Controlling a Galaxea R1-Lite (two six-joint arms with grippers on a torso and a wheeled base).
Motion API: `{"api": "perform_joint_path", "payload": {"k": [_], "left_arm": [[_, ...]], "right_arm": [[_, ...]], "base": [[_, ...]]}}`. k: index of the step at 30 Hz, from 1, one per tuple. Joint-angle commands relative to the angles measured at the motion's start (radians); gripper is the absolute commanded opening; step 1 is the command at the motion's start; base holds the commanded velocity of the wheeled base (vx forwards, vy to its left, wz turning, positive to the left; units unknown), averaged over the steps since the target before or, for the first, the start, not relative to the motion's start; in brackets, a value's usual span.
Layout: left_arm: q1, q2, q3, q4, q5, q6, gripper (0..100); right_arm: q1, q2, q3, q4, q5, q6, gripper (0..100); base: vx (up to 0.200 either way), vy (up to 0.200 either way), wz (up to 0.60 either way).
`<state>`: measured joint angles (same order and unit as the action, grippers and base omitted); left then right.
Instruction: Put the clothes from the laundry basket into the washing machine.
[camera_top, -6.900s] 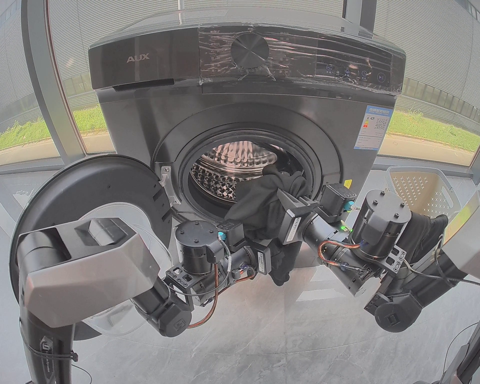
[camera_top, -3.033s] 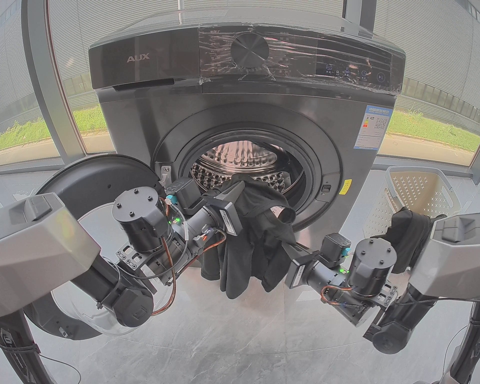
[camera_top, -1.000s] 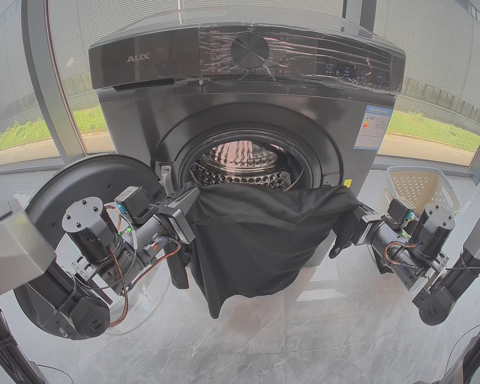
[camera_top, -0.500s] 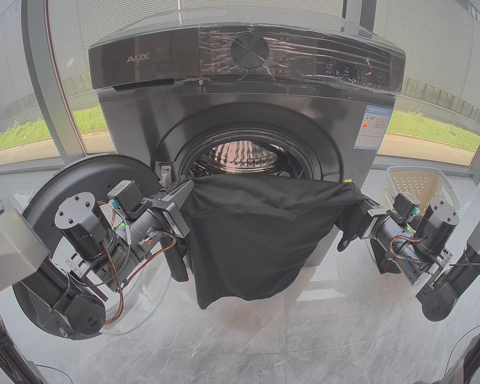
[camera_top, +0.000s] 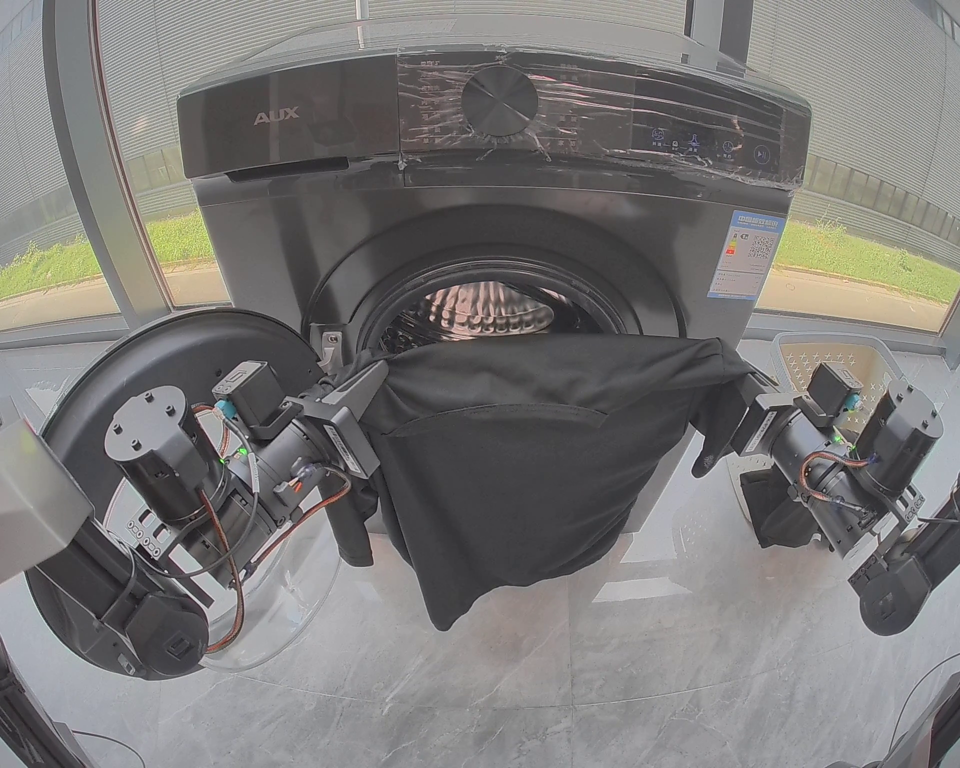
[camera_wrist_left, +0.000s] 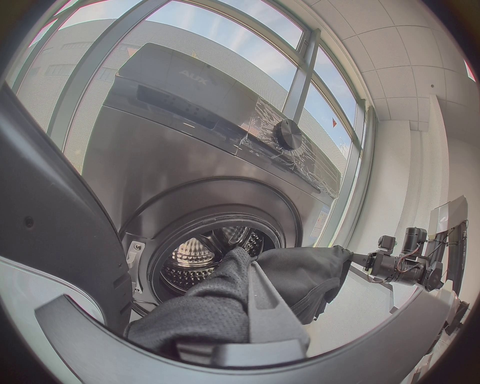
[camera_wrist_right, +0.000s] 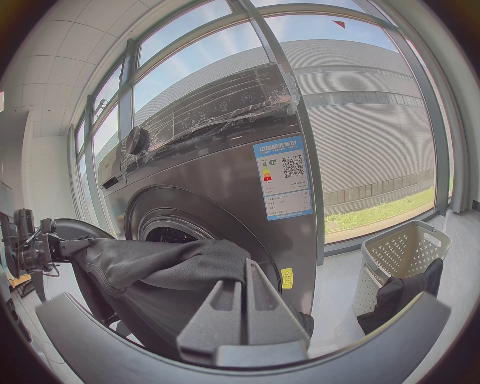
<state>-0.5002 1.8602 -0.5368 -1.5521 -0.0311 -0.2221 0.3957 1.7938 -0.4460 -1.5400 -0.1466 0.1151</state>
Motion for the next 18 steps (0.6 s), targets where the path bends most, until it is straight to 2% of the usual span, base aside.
{"api": "perform_joint_path", "payload": {"k": [1, 7, 10, 11, 13, 15, 18], "left_arm": [[0.000, 0.001, 0.000, 0.000, 0.000, 0.000, 0], [-0.001, -0.001, 0.000, 0.000, 0.005, 0.001, 0], [-0.001, 0.001, 0.001, 0.000, 0.014, 0.030, 0], [0.002, 0.007, 0.001, 0.000, 0.025, 0.055, 0], [0.008, 0.013, -0.003, 0.000, 0.046, 0.076, 0], [0.008, 0.016, -0.005, 0.000, 0.068, 0.086, 0], [0.003, 0.014, -0.005, 0.000, 0.072, 0.087, 0]], "right_arm": [[-0.005, -0.007, 0.001, 0.000, 0.001, -0.002, 0], [-0.012, -0.007, 0.001, 0.001, 0.001, -0.002, 0], [-0.014, -0.007, 0.003, 0.001, 0.001, -0.002, 0], [-0.014, -0.005, 0.001, 0.001, 0.001, -0.002, 0], [-0.014, -0.005, 0.001, 0.000, 0.001, -0.002, 0], [-0.017, -0.005, 0.000, 0.000, 0.001, -0.002, 0], [-0.028, -0.005, -0.002, 0.000, 0.001, -0.002, 0]], "base": [[0.000, 0.000, 0.00], [0.000, 0.000, 0.00], [0.000, 0.000, 0.00], [0.000, 0.000, 0.00], [0.000, 0.000, 0.00], [0.000, 0.000, 0.00], [0.000, 0.000, 0.00]]}}
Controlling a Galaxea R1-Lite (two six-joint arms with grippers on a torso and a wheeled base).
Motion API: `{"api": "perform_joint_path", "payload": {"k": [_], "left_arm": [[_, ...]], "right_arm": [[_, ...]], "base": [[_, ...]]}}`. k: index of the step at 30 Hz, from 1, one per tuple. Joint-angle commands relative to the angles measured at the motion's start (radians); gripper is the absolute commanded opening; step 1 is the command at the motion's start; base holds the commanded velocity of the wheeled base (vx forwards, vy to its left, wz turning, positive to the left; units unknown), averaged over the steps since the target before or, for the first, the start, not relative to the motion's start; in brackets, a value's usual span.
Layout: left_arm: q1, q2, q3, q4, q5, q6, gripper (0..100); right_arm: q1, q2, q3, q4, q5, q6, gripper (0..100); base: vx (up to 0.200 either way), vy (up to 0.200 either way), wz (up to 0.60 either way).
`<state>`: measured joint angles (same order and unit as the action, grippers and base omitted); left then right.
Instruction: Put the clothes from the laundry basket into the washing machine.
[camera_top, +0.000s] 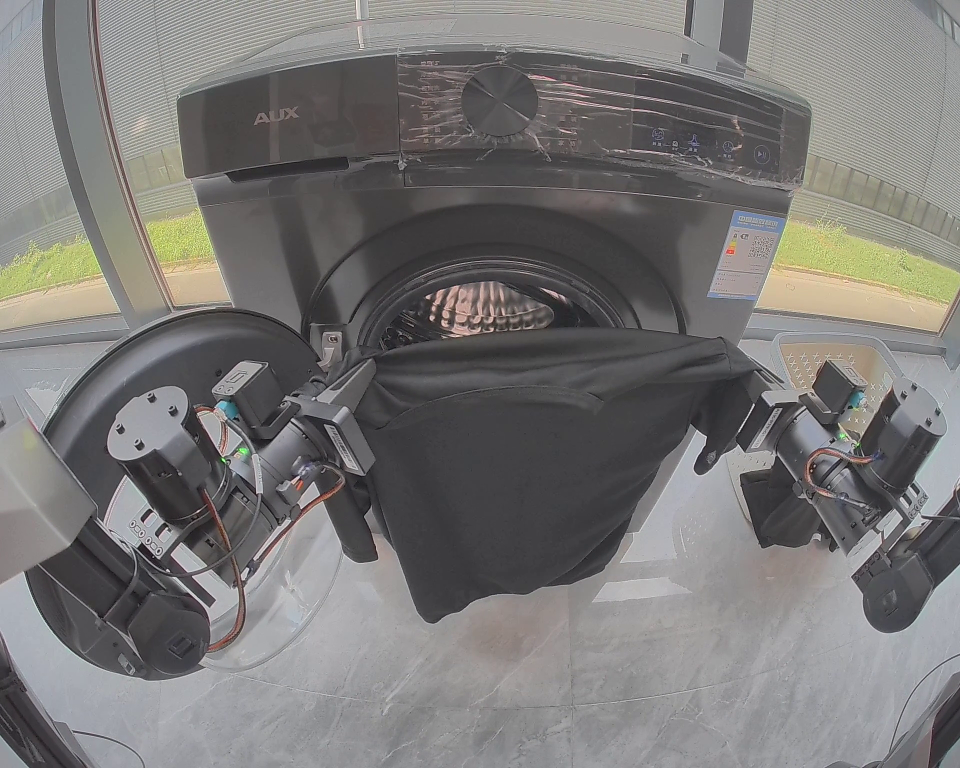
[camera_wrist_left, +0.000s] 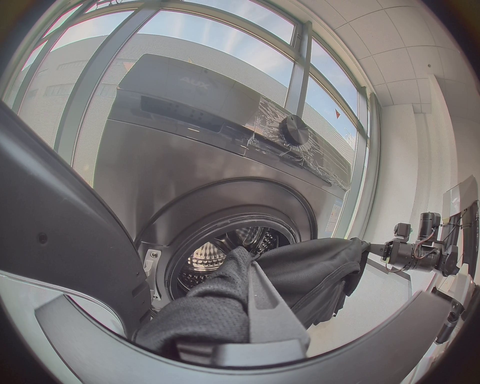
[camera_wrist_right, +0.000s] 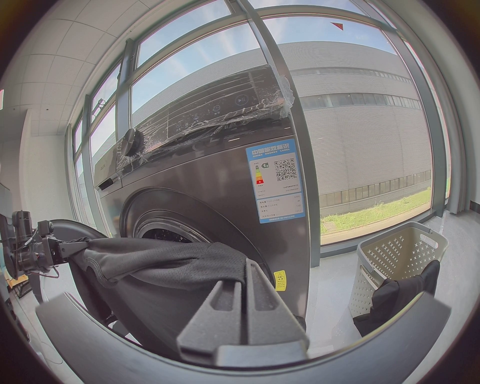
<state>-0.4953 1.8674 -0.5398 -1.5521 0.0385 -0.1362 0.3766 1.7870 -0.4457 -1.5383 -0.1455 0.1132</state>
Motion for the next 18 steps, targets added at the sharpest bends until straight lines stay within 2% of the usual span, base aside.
{"api": "perform_joint_path", "payload": {"k": [1, 13, 18], "left_arm": [[-0.003, 0.006, -0.002, 0.000, 0.003, 0.001, 0], [-0.012, 0.001, 0.001, 0.000, -0.002, 0.001, 0], [-0.019, -0.002, 0.000, 0.000, -0.003, 0.001, 0]], "right_arm": [[-0.008, 0.002, -0.002, -0.002, 0.000, 0.000, 0], [-0.005, -0.001, 0.001, -0.002, 0.001, 0.000, 0], [0.001, -0.001, 0.019, -0.003, 0.021, 0.002, 0]], "base": [[0.000, 0.000, 0.00], [0.000, 0.000, 0.00], [0.000, 0.000, 0.00]]}}
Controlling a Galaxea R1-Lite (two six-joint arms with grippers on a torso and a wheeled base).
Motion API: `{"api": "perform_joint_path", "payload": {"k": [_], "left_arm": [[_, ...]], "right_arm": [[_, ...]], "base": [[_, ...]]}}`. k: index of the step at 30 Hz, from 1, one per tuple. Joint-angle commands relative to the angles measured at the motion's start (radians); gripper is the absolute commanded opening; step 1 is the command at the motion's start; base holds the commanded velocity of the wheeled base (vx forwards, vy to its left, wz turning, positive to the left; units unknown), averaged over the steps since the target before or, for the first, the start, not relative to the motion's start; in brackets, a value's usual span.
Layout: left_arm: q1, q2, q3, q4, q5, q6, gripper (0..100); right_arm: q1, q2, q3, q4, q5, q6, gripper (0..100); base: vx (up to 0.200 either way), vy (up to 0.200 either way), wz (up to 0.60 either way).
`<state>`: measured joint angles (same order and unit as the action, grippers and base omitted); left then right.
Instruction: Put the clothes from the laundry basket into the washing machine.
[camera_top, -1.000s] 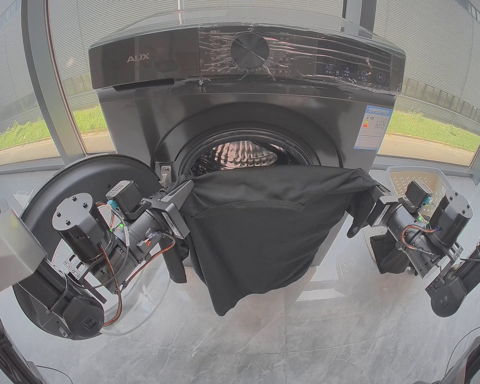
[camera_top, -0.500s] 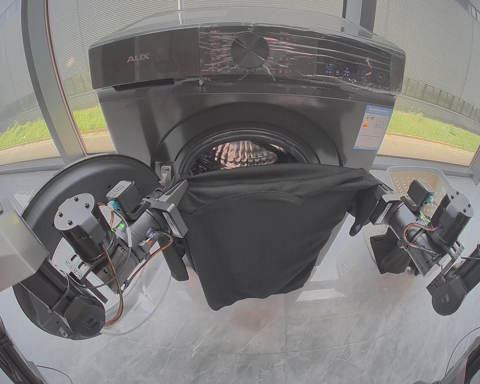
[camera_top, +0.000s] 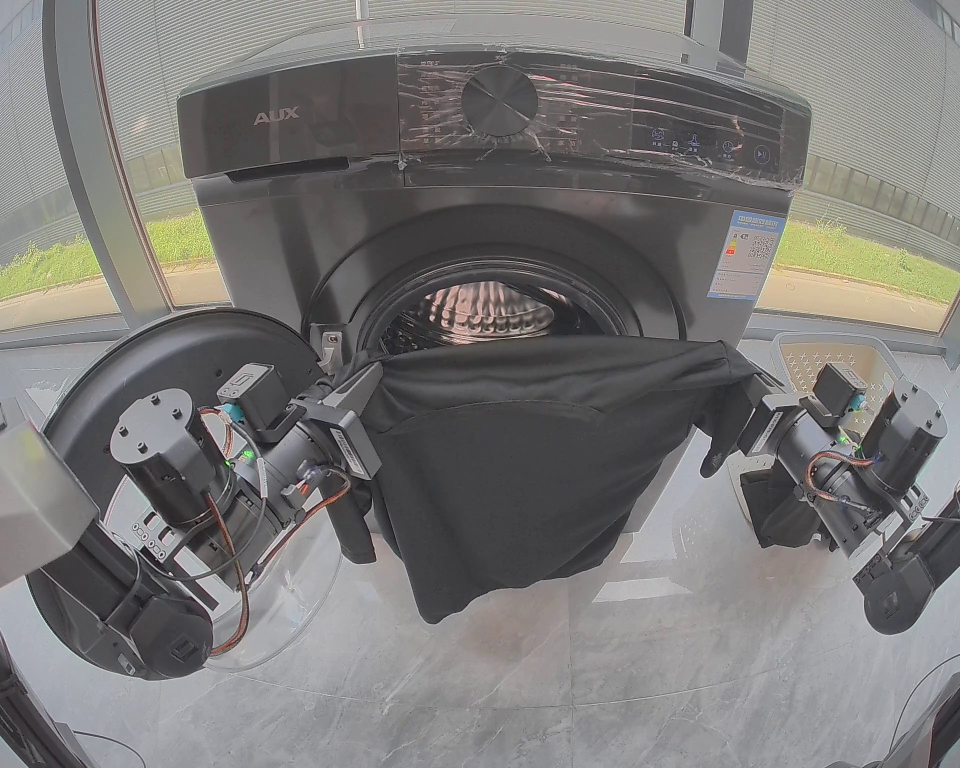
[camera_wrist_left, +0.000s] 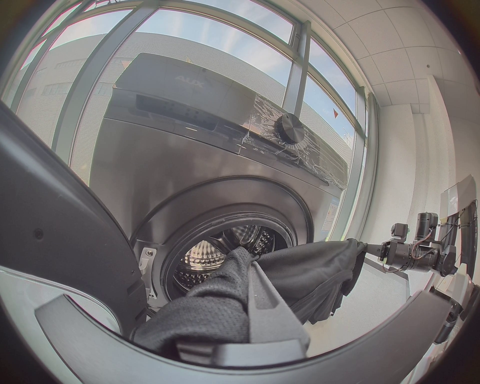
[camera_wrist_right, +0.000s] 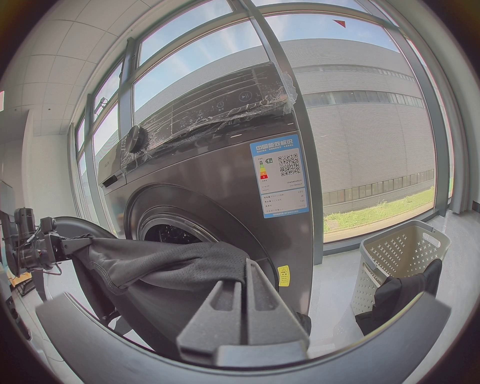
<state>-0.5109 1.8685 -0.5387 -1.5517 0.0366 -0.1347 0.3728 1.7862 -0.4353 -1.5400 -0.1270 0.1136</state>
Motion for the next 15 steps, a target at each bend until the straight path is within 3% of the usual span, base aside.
{"api": "perform_joint_path", "payload": {"k": [1, 14, 15], "left_arm": [[-0.003, -0.003, -0.001, -0.001, -0.001, 0.000, 0], [-0.015, -0.008, 0.002, -0.001, -0.003, -0.002, 0], [-0.015, -0.008, 0.002, -0.001, -0.003, -0.002, 0]], "right_arm": [[0.006, -0.001, 0.012, -0.002, 0.003, 0.000, 0], [0.014, -0.007, 0.052, 0.000, 0.006, 0.000, 0], [0.015, -0.008, 0.053, 0.000, 0.009, 0.000, 100]], "base": [[0.000, 0.000, 0.00], [0.000, 0.000, 0.00], [0.000, 0.000, 0.00]]}}
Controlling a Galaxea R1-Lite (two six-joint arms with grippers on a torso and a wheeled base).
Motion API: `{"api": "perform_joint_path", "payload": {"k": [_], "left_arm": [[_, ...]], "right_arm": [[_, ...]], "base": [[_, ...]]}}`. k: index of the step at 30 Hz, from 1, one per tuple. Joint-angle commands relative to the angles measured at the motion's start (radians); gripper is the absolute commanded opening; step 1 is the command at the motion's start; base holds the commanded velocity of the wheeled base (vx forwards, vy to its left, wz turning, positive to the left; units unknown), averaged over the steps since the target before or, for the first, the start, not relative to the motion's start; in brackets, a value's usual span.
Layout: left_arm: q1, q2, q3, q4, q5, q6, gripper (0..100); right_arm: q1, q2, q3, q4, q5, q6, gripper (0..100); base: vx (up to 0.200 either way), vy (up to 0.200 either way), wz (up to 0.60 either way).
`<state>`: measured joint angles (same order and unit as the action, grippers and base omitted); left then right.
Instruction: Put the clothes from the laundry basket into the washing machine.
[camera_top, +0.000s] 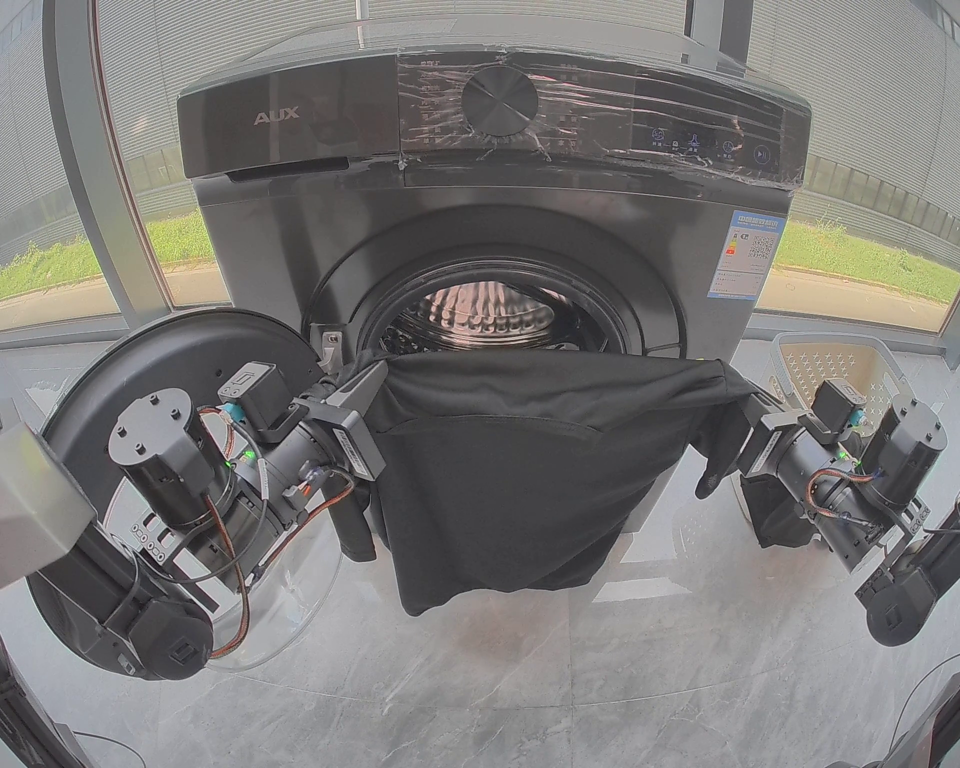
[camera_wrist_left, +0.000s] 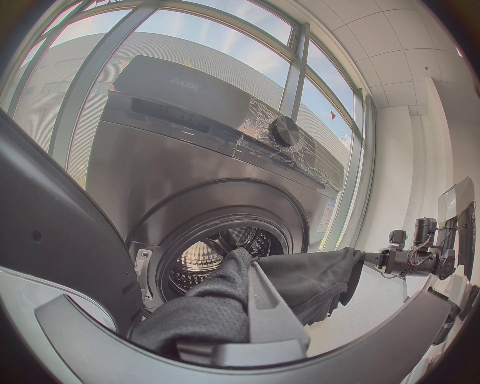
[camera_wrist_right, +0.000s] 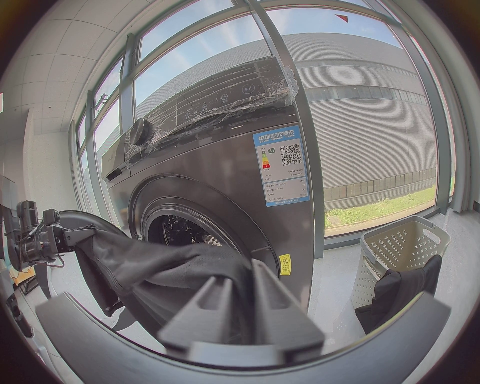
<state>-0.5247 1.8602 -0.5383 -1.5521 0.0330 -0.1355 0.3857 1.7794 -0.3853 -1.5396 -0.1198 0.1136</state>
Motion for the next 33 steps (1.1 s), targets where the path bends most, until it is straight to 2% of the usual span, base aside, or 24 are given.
{"api": "perform_joint_path", "payload": {"k": [1, 5, 7, 14, 18, 19, 21, 22, 25, 33], "left_arm": [[-0.001, 0.001, 0.003, 0.000, 0.001, -0.001, 0], [-0.001, 0.002, 0.003, 0.000, 0.001, -0.001, 0], [-0.003, 0.005, 0.000, 0.000, 0.001, 0.001, 0], [-0.014, 0.002, -0.008, 0.000, -0.004, -0.001, 0], [-0.035, 0.002, -0.020, 0.000, -0.007, -0.001, 0], [-0.049, 0.011, -0.046, 0.001, -0.005, 0.001, 0], [-0.057, 0.016, -0.065, 0.003, -0.004, 0.001, 0], [-0.074, 0.024, -0.083, 0.009, -0.004, 0.002, 0], [-0.094, 0.036, -0.098, 0.010, -0.004, 0.002, 0], [-0.126, 0.059, -0.161, 0.023, -0.007, 0.004, 0]], "right_arm": [[0.002, -0.001, 0.002, -0.002, 0.003, 0.001, 100], [0.001, -0.003, 0.014, -0.002, 0.019, 0.001, 100], [-0.007, -0.003, 0.054, -0.005, 0.049, 0.001, 100], [0.004, 0.009, 0.155, -0.007, 0.075, -0.006, 100], [0.053, 0.035, 0.120, -0.008, 0.069, -0.003, 100], [0.082, 0.075, 0.062, -0.005, 0.066, 0.000, 100], [0.090, 0.111, 0.026, -0.005, 0.066, -0.003, 100], [0.101, 0.170, -0.037, 0.004, 0.066, -0.008, 100], [0.125, 0.239, -0.093, 0.019, 0.069, -0.009, 100], [0.170, 0.333, -0.113, 0.018, 0.081, -0.006, 100]], "base": [[0.000, 0.000, 0.00], [0.000, 0.000, 0.00], [0.000, 0.000, 0.00], [0.000, 0.000, 0.00], [0.000, 0.000, 0.00], [0.000, 0.000, 0.00], [0.000, 0.000, 0.00], [0.000, 0.000, 0.00], [0.000, 0.000, 0.00], [0.000, 0.000, 0.00]]}}
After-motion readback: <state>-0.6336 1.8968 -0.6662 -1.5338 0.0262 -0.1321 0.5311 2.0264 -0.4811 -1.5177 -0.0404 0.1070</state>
